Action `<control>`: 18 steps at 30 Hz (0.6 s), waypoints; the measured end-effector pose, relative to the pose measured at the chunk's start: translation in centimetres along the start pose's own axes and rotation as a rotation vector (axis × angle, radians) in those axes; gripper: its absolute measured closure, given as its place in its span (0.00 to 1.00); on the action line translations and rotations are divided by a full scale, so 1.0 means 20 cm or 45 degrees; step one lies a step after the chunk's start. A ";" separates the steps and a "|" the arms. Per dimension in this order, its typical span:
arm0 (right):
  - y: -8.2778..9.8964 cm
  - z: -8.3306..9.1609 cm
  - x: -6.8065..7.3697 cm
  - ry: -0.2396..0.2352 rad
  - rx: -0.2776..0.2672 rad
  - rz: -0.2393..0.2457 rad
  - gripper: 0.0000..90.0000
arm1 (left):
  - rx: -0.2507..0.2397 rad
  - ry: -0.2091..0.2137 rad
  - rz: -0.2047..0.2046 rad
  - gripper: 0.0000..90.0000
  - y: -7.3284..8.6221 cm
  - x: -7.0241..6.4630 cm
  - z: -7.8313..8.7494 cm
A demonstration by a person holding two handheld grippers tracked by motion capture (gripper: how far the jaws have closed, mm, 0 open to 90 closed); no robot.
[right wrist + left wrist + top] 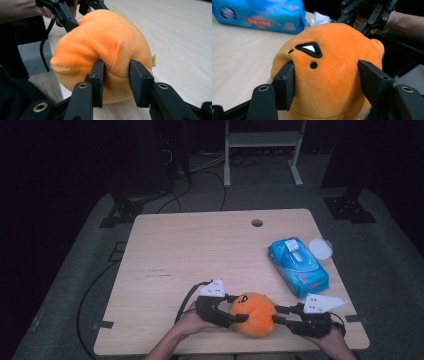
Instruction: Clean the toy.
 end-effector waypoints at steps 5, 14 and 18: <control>-0.11 -0.07 -0.06 0.041 -0.026 0.065 0.72 | -0.063 -0.107 -0.033 0.38 -0.02 0.08 0.08; -0.25 -0.23 -0.22 0.091 -0.027 0.139 0.72 | -0.116 -0.246 -0.049 0.38 -0.02 0.28 0.13; -0.27 -0.29 -0.30 0.127 -0.014 0.143 0.73 | -0.113 -0.320 -0.079 0.36 -0.02 0.35 0.11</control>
Point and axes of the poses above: each handheld gripper's, and its own axes: z roughly backward along the jaws, y roughly out of its underside, x roughly to its left, the point moved 5 cm from there along -z, roughly forward along the jaws, and after that the axes turned 9 degrees about -y, right-handed, at the moved point
